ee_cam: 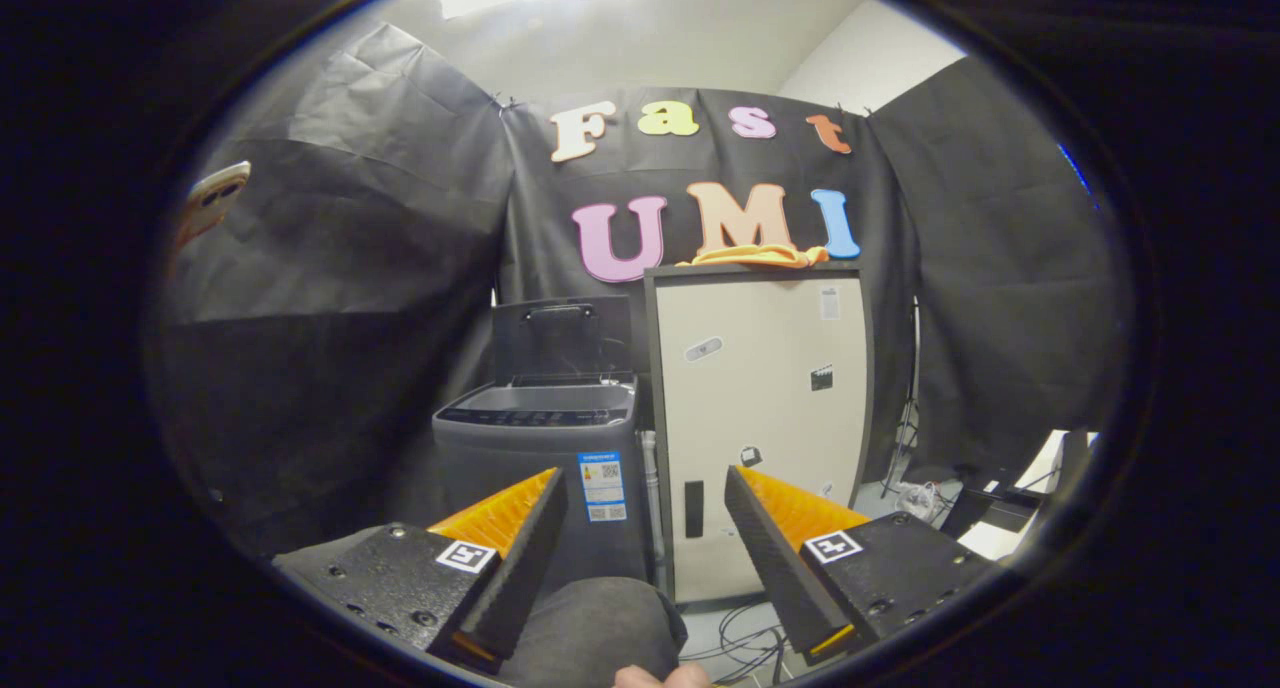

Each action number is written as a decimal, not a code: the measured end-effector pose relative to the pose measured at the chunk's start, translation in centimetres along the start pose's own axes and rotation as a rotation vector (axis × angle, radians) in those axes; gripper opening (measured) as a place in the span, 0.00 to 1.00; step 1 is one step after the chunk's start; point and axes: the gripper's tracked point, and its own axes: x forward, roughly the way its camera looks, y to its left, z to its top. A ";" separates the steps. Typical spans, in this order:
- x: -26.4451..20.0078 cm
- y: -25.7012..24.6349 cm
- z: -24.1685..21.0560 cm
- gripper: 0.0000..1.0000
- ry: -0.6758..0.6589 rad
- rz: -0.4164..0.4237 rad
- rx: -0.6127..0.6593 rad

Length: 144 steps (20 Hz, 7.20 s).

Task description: Put the clothes into the washing machine and then close the washing machine lid.

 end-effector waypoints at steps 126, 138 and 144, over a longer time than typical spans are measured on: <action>63.8 25.9 15.9 0.55 0.330 0.213 0.154; 66.4 23.9 14.9 0.68 0.358 0.108 -0.042; 66.5 24.2 14.9 0.66 0.368 0.082 -0.031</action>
